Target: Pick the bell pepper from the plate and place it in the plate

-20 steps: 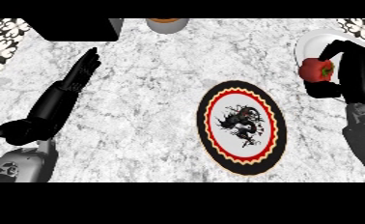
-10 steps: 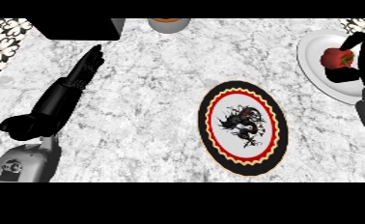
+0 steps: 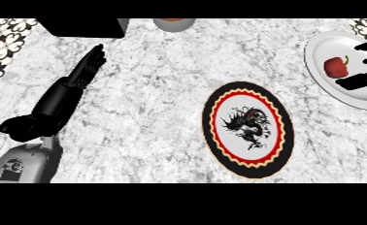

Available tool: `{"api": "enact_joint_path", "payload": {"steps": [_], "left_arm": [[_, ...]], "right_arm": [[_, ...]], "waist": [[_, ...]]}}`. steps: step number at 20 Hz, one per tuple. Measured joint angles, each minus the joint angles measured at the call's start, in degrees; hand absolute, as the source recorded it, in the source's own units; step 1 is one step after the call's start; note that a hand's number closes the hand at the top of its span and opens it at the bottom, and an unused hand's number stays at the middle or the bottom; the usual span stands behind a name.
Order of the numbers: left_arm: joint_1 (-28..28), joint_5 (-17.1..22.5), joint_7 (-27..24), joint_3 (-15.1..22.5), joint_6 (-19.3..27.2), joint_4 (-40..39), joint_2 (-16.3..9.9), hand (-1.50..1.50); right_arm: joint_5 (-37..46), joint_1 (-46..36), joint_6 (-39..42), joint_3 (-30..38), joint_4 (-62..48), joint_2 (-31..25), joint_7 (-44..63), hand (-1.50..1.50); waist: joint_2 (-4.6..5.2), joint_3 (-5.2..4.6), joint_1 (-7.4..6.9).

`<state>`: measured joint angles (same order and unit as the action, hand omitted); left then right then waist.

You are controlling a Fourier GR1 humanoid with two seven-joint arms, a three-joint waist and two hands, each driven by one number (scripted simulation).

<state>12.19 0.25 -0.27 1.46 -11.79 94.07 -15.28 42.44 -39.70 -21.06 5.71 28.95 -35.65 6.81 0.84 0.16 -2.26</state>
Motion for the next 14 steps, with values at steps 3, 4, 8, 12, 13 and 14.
{"api": "enact_joint_path", "payload": {"steps": [3,4,8,12,13,14], "left_arm": [[-0.5,-0.6,0.2,0.5,0.3,1.0,0.6,0.00],[-0.1,-0.8,-0.4,0.2,0.4,-0.2,0.6,0.00],[-0.1,-1.0,-0.3,0.2,0.5,-0.4,1.1,0.00],[-0.6,-1.3,-0.3,0.3,0.5,0.1,1.4,0.00],[-0.7,-1.2,-0.5,0.2,0.2,-0.1,1.3,0.00],[-0.8,-1.3,-1.1,0.1,0.1,-0.6,1.2,0.00]], "right_arm": [[-0.9,-1.8,-2.8,2.2,-5.5,-0.3,-5.4,-1.50],[-1.5,-2.0,-3.4,2.9,-6.4,-0.4,-7.7,-1.50],[-4.7,-2.8,-5.2,6.5,-9.0,-0.6,-16.2,-1.50],[-8.2,-3.5,-5.4,9.9,-9.9,-0.5,-24.3,-1.50],[-9.5,-3.7,-4.6,11.0,-9.9,-0.4,-26.3,-1.50],[-11.3,-3.8,-3.5,12.3,-9.6,-0.2,-28.2,-1.50]], "waist": [[0.10,0.06,-0.33],[0.16,0.06,-0.21],[0.14,0.09,0.02],[-0.04,0.05,0.25],[-0.05,0.06,0.32],[-0.10,0.06,0.54]]}}
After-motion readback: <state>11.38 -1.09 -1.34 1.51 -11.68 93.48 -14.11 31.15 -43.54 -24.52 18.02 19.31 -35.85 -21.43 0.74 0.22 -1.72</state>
